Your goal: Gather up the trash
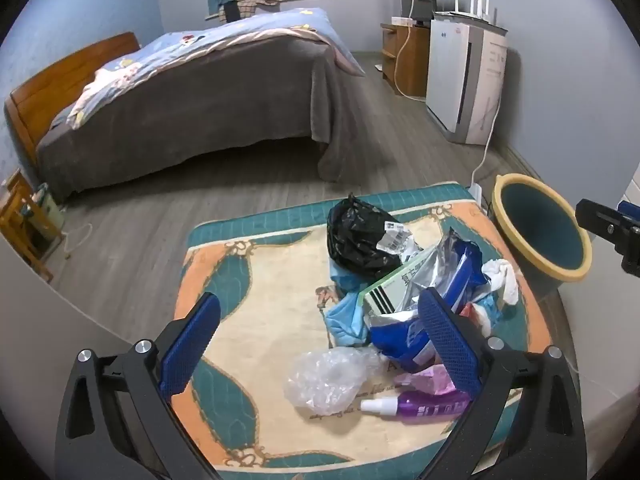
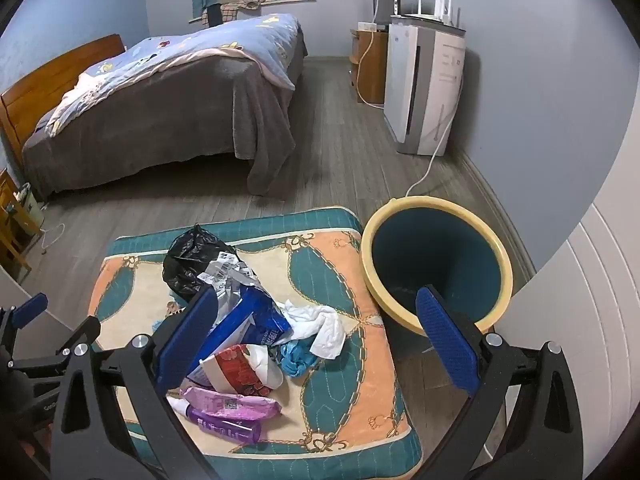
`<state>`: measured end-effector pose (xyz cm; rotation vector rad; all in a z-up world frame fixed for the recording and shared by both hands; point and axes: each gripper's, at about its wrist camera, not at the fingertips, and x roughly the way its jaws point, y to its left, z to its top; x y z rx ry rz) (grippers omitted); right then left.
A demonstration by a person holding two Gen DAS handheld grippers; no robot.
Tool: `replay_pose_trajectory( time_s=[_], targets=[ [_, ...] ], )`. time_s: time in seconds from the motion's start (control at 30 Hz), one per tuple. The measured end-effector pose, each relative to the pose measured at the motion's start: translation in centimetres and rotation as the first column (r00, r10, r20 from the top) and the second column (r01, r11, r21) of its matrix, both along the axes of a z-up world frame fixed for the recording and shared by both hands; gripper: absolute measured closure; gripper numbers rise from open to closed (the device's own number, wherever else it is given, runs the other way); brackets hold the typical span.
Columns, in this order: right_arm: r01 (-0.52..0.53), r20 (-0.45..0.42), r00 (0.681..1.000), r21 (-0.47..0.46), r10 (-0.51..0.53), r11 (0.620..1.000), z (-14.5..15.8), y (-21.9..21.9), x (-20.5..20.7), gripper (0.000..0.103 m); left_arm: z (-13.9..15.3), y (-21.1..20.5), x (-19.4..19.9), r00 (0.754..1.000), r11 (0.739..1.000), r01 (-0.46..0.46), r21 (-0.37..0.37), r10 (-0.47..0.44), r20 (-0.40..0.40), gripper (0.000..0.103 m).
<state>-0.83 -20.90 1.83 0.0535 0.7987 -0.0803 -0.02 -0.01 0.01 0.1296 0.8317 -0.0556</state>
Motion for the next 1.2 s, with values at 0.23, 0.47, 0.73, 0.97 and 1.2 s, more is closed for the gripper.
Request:
replay_pose_trajectory(
  time_s=[0.23, 0.47, 0.73, 0.97, 1.2],
  targets=[
    [0.006, 0.001, 1.0, 0.006, -0.006, 1.0, -0.06, -0.05, 0.05, 0.006, -0.03, -0.09, 0.06, 1.0, 1.0, -0.006, 0.009, 0.006, 0.001, 0.005],
    [-0.013, 0.005, 1.0, -0.034, 0.013, 0.999, 0.11, 0.69, -0.17, 0.006, 0.22, 0.36, -0.1, 1.0, 1.0, -0.004, -0.006, 0.004, 0.002, 0.005],
    [-0.015, 0.001, 1.0, -0.036, 0.015, 0.999, -0.06, 0.6, -0.05, 0.006, -0.02, 0.05, -0.03, 1.0, 1.0, -0.003, 0.002, 0.003, 0.003, 0.005],
    [-0.016, -0.001, 1.0, -0.04, 0.016, 0.999, -0.22, 0.64, -0.04, 0.006, -0.07, -0.02, 0.01, 1.0, 1.0, -0.002, 0.003, 0.002, 0.004, 0.005],
    [-0.016, -0.001, 1.0, -0.042, 0.016, 0.999, -0.29, 0.64, -0.04, 0.006, -0.07, -0.06, 0.01, 1.0, 1.0, -0.002, 0.004, 0.002, 0.004, 0.005]
  ],
)
